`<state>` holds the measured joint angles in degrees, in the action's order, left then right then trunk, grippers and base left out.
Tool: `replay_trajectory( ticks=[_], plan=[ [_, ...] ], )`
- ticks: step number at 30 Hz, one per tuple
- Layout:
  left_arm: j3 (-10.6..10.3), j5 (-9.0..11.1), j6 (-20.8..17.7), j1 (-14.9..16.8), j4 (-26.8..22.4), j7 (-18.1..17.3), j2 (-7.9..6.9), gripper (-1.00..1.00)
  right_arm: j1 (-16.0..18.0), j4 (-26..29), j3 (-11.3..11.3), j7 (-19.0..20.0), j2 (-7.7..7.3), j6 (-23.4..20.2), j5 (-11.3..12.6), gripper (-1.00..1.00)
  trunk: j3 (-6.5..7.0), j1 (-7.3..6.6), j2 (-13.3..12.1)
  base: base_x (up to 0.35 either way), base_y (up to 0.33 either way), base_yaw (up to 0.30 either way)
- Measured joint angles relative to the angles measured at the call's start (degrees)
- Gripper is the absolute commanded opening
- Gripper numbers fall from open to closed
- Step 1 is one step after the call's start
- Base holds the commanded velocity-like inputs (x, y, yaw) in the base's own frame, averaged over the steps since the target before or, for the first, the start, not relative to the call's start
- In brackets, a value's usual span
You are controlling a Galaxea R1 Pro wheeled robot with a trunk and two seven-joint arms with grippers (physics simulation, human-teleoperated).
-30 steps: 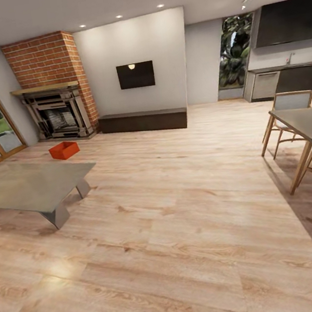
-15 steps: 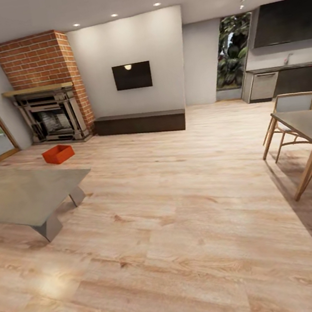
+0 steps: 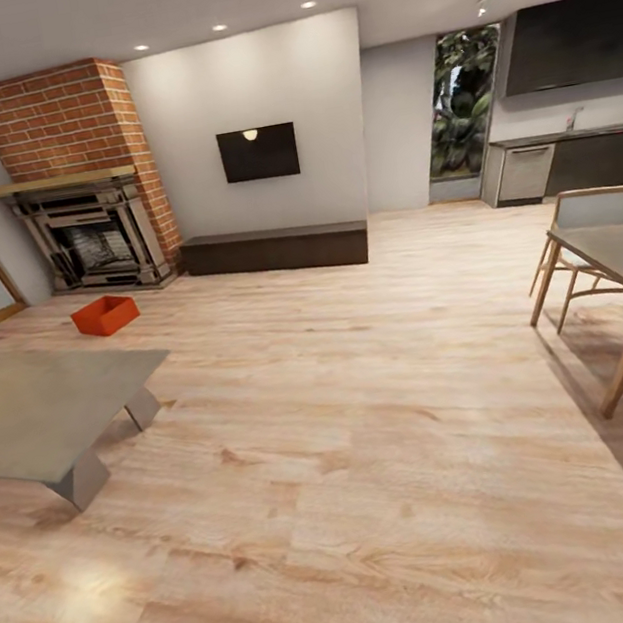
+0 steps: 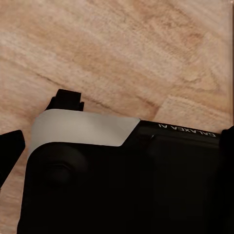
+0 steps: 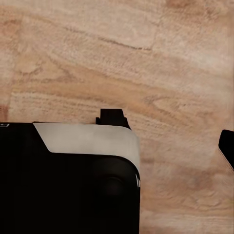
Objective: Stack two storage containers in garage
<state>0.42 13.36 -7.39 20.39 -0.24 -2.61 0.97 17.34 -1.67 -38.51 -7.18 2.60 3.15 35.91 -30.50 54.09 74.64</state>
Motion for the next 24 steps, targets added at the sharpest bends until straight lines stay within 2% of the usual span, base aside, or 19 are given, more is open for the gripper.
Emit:
replay_trajectory(
  ticks=[24],
  plan=[
    [0.00,0.00,0.08,-0.01,0.00,-0.01,-0.08,1.00,0.00,0.00,0.01,0.00,-0.01,-0.01,0.00,1.00,0.00,0.00,0.00,0.322,0.000,0.000]
  ],
)
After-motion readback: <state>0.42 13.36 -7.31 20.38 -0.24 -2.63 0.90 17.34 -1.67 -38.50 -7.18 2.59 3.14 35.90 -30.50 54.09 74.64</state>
